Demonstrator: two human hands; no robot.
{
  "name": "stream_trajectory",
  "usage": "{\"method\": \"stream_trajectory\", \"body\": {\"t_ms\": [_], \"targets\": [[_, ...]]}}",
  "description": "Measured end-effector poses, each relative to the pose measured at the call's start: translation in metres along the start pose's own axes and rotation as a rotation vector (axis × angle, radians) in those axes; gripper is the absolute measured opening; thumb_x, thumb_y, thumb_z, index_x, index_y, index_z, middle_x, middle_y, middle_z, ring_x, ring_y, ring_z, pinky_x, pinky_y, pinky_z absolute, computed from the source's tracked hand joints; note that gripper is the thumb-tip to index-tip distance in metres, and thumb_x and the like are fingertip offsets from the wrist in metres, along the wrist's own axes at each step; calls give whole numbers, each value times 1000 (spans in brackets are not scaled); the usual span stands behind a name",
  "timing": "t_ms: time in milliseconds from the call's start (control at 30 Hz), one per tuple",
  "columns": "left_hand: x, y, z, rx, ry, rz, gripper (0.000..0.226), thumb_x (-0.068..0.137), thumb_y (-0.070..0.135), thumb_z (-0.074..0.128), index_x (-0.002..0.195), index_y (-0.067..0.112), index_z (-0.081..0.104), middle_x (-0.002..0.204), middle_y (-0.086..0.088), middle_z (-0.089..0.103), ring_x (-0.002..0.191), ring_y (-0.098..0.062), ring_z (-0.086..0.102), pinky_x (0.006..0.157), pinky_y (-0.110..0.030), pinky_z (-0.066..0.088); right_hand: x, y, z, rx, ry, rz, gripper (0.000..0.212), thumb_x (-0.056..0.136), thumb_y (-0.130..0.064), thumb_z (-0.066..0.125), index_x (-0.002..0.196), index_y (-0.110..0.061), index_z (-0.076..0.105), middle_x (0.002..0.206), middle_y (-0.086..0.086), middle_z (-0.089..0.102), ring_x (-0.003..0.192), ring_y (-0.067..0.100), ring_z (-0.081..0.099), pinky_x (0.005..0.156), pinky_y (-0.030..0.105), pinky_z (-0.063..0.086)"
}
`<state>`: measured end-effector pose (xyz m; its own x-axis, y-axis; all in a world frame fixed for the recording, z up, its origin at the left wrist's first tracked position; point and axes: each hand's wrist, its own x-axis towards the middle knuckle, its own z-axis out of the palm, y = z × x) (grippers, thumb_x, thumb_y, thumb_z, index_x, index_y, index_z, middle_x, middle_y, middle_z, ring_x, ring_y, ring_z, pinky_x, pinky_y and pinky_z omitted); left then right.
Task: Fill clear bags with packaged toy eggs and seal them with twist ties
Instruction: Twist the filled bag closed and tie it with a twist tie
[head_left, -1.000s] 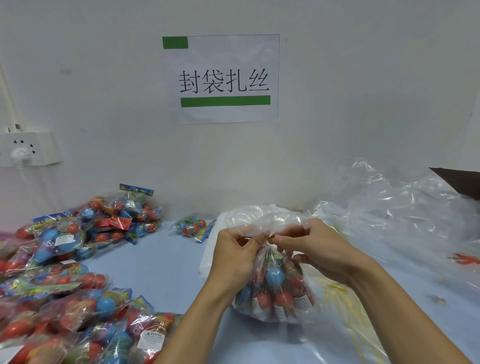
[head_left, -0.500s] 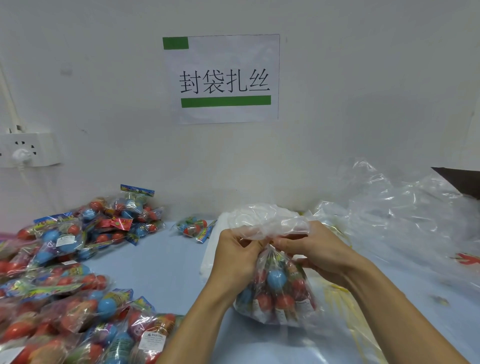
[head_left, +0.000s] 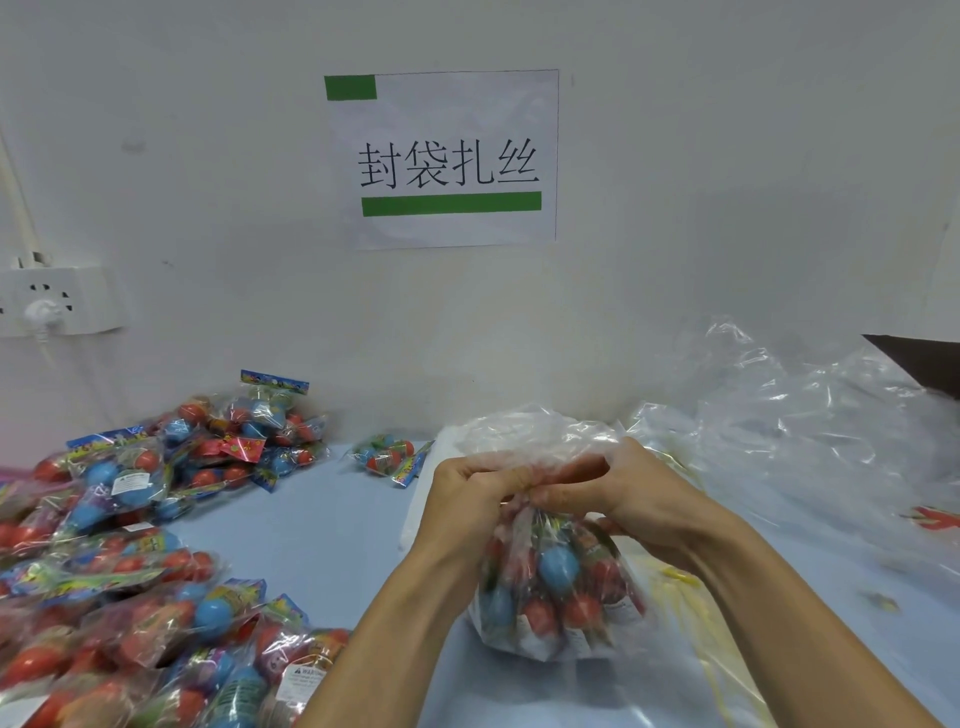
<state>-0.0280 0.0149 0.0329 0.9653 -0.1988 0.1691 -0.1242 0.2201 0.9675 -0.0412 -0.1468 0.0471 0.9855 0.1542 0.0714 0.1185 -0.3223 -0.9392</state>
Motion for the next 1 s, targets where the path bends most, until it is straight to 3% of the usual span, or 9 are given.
{"method": "stream_trajectory", "body": {"t_ms": [67,200,333,767,900,1000], "targets": [[0,0,-1,6,-29,-11,19,80,5,71,97,-2,77,97,-19,76,95,-32,73,80,-33,60,-1,-1,-1,-15,-12,-7,10,78,-22,84,87,-24,82,89,-2,78,73,2,67,59,18,46],[1,2,-3,20,-71,-31,30,69,17,75,96,4,79,98,-13,77,97,-25,73,89,-37,57,-1,-1,-1,15,-25,-54,19,78,-11,82,95,-19,80,93,2,79,88,14,74,66,22,49],[1,2,-3,52,-53,-50,19,82,11,71,98,7,79,100,-9,77,100,-23,72,98,-43,54,2,1,1,92,-35,-131,30,78,3,78,103,-13,78,100,8,78,97,22,75,74,23,55],[-2,3,2,12,35,-58,21,87,-3,63,105,-6,74,105,-21,74,104,-35,70,100,-50,52,6,11,1,72,-86,-199,25,84,-17,77,108,-15,79,110,4,77,109,18,71,98,37,54],[-2,3,1,0,23,-59,21,86,-4,63,103,-6,74,104,-22,74,104,-35,70,100,-49,52,8,11,4,87,-47,-189,22,87,-7,75,108,-12,78,108,8,77,106,24,72,100,47,54],[-1,2,0,12,-18,-60,19,88,-1,63,101,-1,76,102,-16,76,102,-30,71,98,-42,54,7,9,7,96,-39,-210,27,85,1,73,109,-12,77,108,8,77,106,23,72,98,44,56]]}}
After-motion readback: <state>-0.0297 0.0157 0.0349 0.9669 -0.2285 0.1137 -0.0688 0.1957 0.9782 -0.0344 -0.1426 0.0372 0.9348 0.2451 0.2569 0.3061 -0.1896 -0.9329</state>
